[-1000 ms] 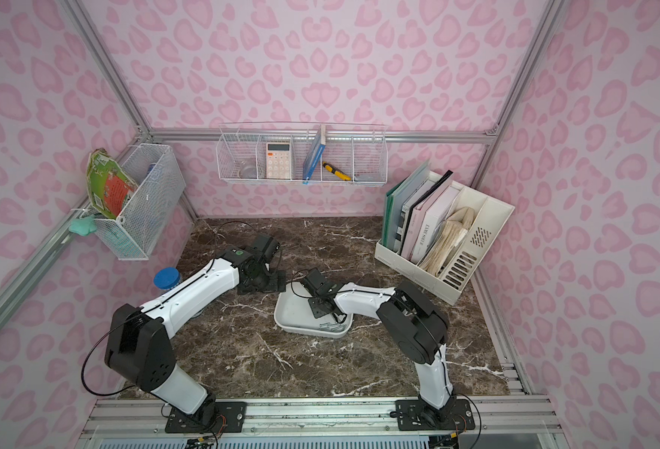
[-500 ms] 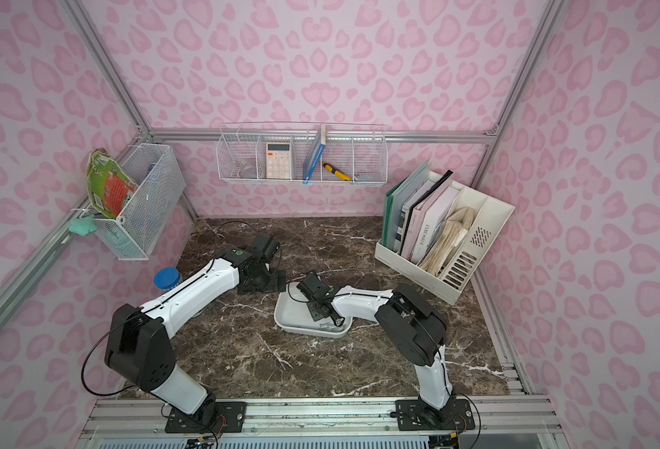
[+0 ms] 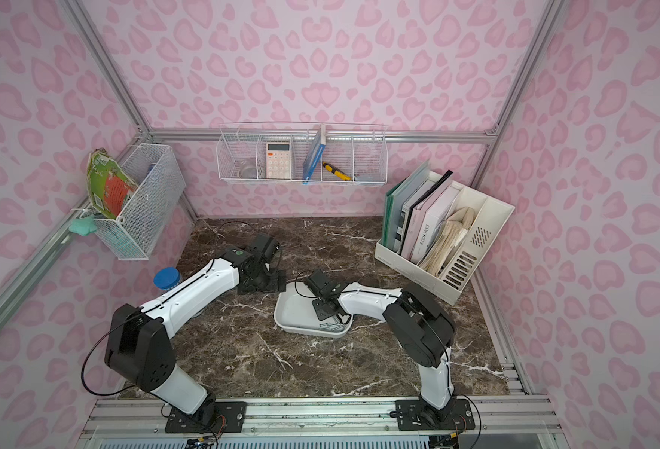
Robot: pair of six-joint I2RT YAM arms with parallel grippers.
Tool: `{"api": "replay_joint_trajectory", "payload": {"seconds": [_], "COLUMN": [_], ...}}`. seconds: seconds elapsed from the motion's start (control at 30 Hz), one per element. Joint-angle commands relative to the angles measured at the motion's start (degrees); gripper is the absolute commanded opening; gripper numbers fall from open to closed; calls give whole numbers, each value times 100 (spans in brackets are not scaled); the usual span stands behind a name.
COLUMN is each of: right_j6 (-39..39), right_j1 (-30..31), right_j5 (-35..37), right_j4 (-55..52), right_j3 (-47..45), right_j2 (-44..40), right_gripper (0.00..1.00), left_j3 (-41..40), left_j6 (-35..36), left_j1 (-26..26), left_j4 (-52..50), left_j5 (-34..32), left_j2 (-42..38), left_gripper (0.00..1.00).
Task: Take out the screws from the storage box
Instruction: Pick up the screw from the storage box, then place the screw at the center of the board.
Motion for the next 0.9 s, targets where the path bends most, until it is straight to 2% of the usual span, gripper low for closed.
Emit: {"api": "replay_joint_trajectory", "payload": {"seconds": [0.0,0.17,0.43,0.53,0.67,0.87], "right_j6": [58,118,115,116,88,213], "right_j1": [-136,-371,-428,-425,-483,-925], "right_j5": [-447,-969,-894,-690,-261,241], "right_j4": [89,443,417,387,158,-181], "right_j3": [-61,-254,-365,-460,-623,-1136], "right_j2": [-267,-636,-954,-1255,-1786,-2541], "right_gripper": [0,0,0,0,0,0], "left_j3": [12,72,135,182,225,354], "left_j6": [68,76,187,261,243,165], "left_j1": [-1,4,0,-7,-12,-12], "left_j4": [12,-59,-77,-104,-204,-404], "left_j5": [80,147,575,805,795,747], "left_j2": [20,138,299,404,495,698], "left_gripper": [98,98,98,97,97,95]}}
